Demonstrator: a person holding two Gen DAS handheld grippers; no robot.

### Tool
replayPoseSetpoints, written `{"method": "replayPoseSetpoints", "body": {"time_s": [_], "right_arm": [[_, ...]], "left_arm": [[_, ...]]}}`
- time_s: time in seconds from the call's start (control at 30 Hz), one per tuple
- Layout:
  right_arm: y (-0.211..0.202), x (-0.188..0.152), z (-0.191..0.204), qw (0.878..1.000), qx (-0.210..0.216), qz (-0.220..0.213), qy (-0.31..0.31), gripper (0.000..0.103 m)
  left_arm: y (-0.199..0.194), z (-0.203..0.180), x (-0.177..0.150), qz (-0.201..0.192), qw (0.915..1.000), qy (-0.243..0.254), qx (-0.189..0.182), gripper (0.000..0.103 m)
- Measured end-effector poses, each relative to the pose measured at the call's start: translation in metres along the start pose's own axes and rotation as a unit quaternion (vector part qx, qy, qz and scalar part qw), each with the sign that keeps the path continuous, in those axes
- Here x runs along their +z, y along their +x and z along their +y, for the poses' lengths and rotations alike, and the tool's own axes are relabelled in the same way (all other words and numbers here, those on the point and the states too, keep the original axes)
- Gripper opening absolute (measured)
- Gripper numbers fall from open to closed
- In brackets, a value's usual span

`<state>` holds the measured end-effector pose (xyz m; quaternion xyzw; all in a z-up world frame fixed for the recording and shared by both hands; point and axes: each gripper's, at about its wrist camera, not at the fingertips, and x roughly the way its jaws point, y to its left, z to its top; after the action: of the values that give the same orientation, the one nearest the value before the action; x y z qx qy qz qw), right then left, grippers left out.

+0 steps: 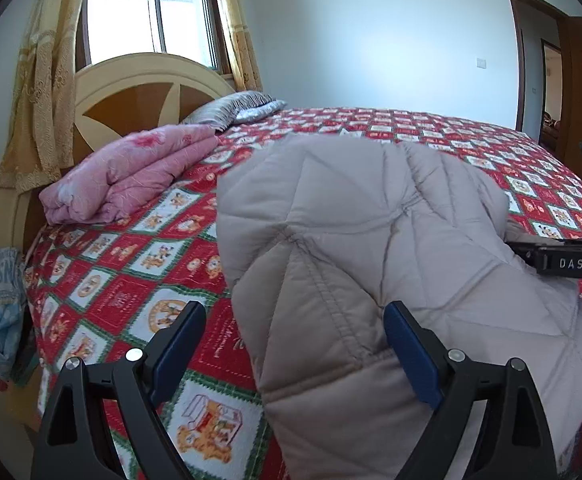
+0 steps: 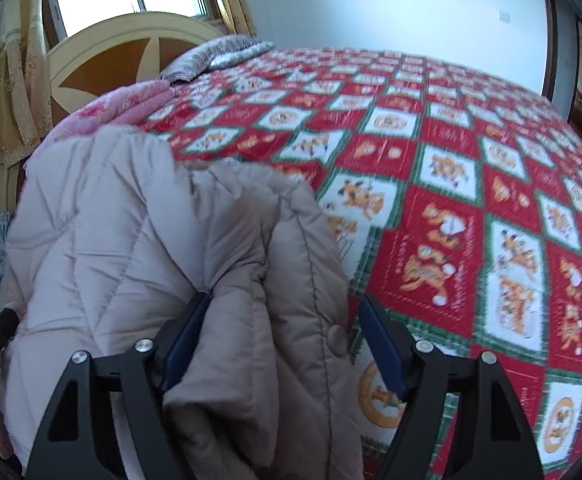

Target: Fold large clothes

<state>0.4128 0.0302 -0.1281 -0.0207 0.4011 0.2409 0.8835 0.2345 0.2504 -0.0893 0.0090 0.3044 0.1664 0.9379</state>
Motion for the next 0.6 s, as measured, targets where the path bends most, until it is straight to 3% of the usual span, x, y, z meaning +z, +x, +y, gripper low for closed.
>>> {"method": "replayPoseSetpoints", "body": {"time_s": [0.2,0.37,0.6], "right_arm": [[-0.087,-0.002,0.009,0.996,-0.008,-0.087,0.010,0.079],[-0.148,-0.014,0.029,0.986,-0.018,-0.163,-0.001,0.093],[-0.176,-0.017,0.053,0.981,-0.018,-0.189,-0.027,0.093]], "left_arm": [[-0.080,0.012,0.011,-0.086,0.9961,-0.016,-0.006,0.091],[-0.133,0.021,0.018,-0.145,0.9882,-0.044,-0.021,0.092],[-0.161,0.030,0.026,-0.175,0.9825,-0.057,-0.030,0.092]]}}
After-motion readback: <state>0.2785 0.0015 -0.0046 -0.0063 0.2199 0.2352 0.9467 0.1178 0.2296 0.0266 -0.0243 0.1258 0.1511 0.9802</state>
